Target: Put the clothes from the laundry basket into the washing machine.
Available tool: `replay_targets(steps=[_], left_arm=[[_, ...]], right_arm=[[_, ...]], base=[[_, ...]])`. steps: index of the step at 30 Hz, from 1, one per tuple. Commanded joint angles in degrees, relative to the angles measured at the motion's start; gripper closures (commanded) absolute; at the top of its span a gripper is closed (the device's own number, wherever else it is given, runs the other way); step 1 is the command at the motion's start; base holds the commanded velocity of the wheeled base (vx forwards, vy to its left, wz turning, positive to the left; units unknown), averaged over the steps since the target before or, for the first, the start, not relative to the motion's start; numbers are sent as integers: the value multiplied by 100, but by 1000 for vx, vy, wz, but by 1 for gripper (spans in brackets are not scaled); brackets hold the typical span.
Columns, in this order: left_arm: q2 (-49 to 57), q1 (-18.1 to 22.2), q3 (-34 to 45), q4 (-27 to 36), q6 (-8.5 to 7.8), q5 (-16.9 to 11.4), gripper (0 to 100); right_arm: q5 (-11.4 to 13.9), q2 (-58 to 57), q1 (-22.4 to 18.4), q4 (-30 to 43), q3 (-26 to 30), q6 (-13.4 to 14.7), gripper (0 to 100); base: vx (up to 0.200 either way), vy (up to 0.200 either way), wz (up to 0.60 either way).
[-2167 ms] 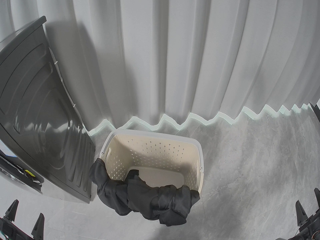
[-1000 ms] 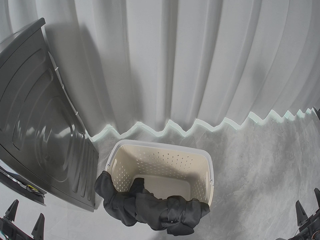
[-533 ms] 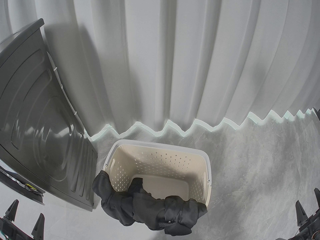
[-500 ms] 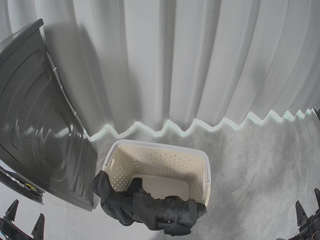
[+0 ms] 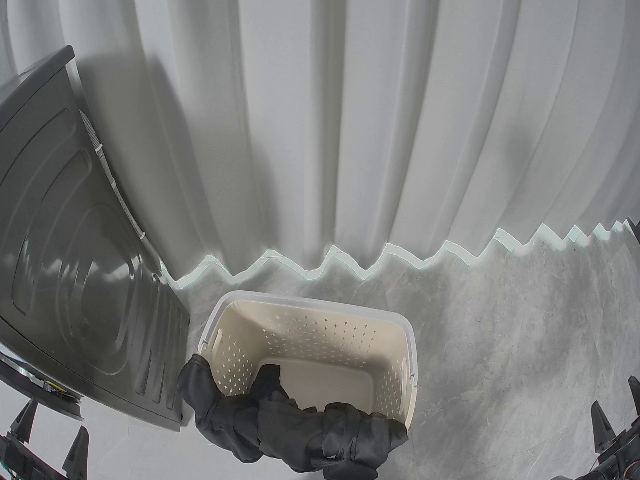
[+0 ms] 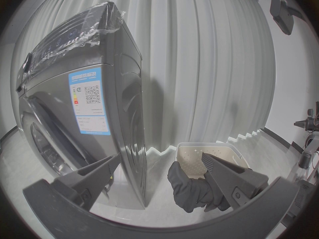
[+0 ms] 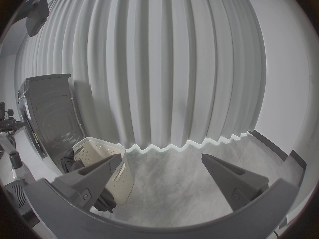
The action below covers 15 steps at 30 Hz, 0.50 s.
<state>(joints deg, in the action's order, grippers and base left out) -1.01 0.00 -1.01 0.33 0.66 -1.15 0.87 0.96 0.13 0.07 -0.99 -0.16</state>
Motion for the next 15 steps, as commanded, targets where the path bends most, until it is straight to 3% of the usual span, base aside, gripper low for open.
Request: replay_targets(steps=[1,6,15], left_arm=[[92,0,92,2,4,0,0],[92,0,92,2,-4,0,0],[92,0,92,2,-13,-8,0]], right_arm=[[1,-96,4,1,99,-2,0],[1,-96,4,1,99,-2,0],[1,-96,4,-7,99,-2,0]], base=[[200,0,0],[200,0,0],[0,0,0]])
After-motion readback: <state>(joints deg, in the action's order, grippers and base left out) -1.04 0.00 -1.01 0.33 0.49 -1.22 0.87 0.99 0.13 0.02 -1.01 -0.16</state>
